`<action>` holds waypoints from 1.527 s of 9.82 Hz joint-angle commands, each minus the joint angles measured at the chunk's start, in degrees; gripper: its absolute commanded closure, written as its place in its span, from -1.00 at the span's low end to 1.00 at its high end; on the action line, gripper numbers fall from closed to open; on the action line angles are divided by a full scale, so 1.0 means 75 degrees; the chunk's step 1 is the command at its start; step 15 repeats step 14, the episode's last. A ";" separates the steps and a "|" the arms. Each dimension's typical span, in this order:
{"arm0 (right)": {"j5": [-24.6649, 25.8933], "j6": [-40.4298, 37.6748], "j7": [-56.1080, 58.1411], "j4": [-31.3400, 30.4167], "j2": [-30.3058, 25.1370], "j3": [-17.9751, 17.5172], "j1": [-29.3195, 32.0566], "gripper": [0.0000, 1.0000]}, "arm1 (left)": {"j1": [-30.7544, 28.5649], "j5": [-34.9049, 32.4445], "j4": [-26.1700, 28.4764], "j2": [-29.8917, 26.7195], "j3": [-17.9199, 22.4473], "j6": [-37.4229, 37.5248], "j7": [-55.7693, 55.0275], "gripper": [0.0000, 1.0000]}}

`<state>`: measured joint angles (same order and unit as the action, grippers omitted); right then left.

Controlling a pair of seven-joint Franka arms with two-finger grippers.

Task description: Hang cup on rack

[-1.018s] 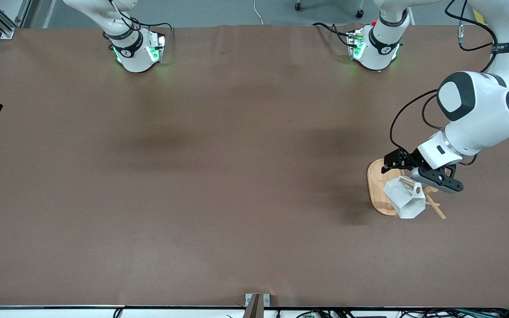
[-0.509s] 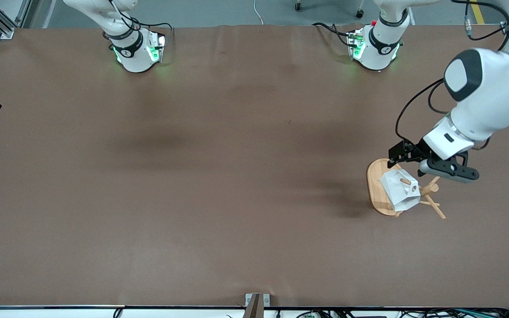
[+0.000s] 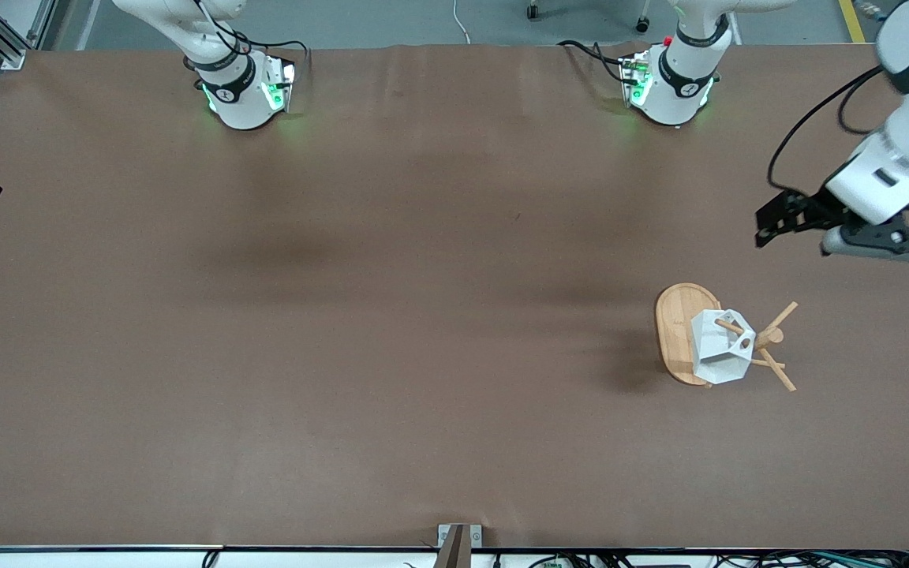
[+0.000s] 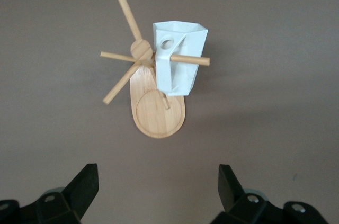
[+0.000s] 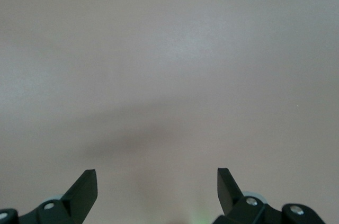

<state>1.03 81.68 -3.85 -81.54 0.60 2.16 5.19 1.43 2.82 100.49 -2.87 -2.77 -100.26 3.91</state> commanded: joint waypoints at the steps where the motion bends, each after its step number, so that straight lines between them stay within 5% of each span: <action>1: -0.0019 -0.0004 0.0104 -0.0015 -0.0045 -0.0066 0.0116 -1.00 | 0.0068 -0.0083 -0.0474 0.0045 -0.0017 0.0875 -0.0053 -1.00; 7: -0.0020 0.0007 0.0104 -0.0015 -0.0045 -0.0066 0.0117 -1.00 | -0.0600 -0.0456 -0.0321 -0.0719 -0.0719 0.1497 -0.0506 -1.00; 15: -0.0019 -0.0004 0.0104 -0.0015 -0.0045 -0.0066 0.0117 -1.00 | -0.0635 -0.0623 -0.0999 -0.0228 -0.0732 0.1509 -0.0639 -1.00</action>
